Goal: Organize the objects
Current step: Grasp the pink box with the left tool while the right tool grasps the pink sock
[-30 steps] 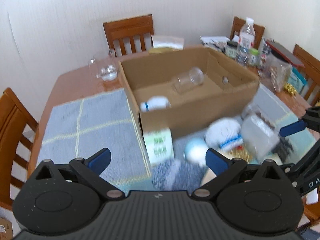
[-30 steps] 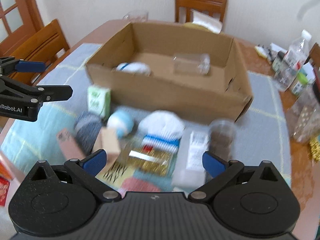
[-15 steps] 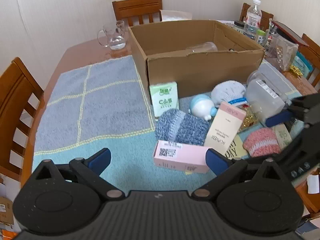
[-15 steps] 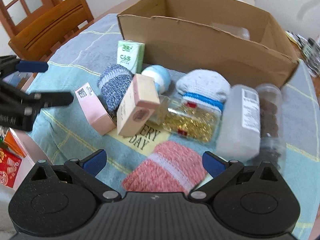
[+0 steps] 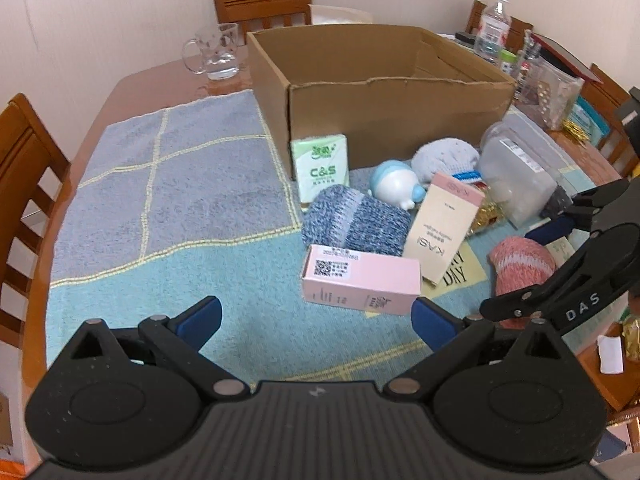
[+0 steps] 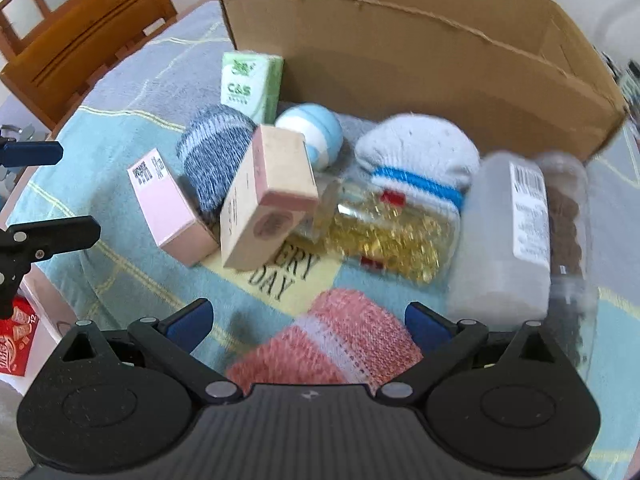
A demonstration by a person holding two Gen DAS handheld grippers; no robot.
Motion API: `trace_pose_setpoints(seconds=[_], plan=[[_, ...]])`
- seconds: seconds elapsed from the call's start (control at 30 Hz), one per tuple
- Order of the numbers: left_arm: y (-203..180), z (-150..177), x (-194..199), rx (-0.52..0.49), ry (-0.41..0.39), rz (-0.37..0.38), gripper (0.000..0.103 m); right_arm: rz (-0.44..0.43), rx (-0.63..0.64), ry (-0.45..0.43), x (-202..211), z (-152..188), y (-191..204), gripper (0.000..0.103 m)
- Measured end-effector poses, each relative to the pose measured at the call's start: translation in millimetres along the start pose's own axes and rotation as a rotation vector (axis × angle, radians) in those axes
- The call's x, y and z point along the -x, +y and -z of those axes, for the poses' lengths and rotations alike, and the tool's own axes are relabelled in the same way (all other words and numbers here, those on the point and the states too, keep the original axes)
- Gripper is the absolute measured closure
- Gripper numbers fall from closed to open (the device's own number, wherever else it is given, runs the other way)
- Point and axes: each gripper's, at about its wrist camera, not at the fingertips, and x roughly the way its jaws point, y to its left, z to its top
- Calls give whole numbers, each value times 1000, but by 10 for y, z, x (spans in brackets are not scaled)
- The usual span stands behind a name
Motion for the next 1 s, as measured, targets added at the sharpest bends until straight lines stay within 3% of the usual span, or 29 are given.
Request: trace_pose_setpoints(seconds=[0.23,0.43,0.7,1.0], plan=[[-36,52,-91,-86,0,62,2,14,-81,36,90,263,91,0],[-123,88,-260,-136,-11,91,2,60,-148,-8,90,430,192,0],[-176,93,-446,-115,-5,85,2,156,-118,-50,-38,551,330,0],[-236,52,-578,-112,-8,90,5,165,-101,-66,-55,526,322,0]])
